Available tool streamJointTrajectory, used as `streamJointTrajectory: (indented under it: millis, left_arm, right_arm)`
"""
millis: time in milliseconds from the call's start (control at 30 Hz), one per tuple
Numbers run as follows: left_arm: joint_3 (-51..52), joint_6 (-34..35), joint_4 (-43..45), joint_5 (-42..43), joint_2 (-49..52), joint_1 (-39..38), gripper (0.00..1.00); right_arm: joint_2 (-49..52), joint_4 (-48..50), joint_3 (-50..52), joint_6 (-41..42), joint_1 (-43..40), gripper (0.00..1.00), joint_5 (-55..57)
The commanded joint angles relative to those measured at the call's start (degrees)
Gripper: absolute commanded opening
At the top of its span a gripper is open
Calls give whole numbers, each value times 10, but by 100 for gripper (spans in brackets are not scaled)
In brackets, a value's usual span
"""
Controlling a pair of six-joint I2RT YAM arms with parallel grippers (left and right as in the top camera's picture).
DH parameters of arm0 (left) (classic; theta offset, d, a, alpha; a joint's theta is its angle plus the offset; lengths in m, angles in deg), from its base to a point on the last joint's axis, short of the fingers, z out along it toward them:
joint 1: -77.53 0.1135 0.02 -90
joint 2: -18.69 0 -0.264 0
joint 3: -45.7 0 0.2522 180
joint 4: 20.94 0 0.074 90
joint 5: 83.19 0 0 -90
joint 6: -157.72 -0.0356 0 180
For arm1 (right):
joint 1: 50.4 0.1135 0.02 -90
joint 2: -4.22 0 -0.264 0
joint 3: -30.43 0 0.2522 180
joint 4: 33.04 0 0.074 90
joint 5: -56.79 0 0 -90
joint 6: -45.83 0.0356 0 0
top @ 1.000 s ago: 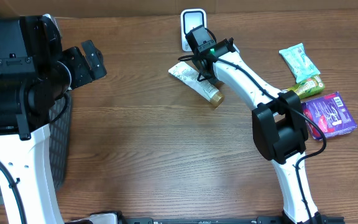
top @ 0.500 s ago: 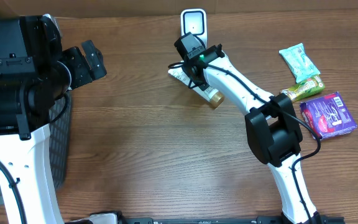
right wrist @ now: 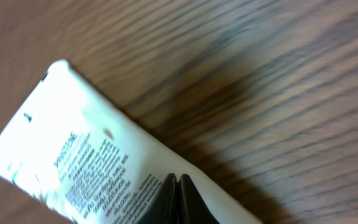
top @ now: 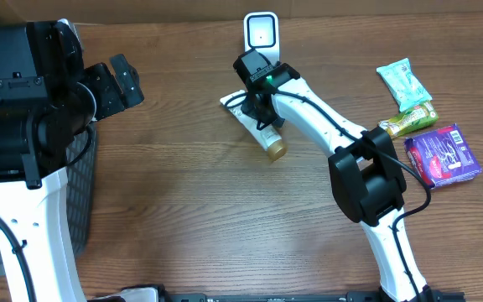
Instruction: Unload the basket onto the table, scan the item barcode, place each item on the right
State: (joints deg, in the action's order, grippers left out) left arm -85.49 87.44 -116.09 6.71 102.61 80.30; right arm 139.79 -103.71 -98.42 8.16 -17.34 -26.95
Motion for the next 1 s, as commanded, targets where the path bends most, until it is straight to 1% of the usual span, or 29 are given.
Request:
streamJointTrajectory:
  millis: [0, 33, 267, 500, 633, 733, 867, 967]
  left_arm:
    - [-7, -4, 1, -5, 2, 2, 100]
    - [-7, -4, 1, -5, 2, 2, 99]
    - [-7, -4, 1, -5, 2, 2, 100]
    - [-7, -4, 2, -5, 2, 2, 100]
    - [-7, -4, 1, -5, 2, 2, 100]
    - [-7, -4, 2, -5, 2, 2, 100]
    - [-7, -4, 1, -5, 2, 2, 100]
    - [-7, -4, 1, -5, 2, 2, 100]
  right_arm:
    - [10, 10, 4, -144, 14, 4, -63]
    - [10, 19, 4, -164, 15, 4, -64]
    - [11, 97, 4, -218, 13, 6, -64]
    - [22, 88, 4, -224, 16, 6, -64]
    - [48, 89, 4, -224, 14, 6, -64]
    - [53, 84, 4, -231, 13, 4, -67]
    - [52, 72, 1, -315, 22, 4, -170]
    - [52, 29, -13, -369, 25, 4, -250]
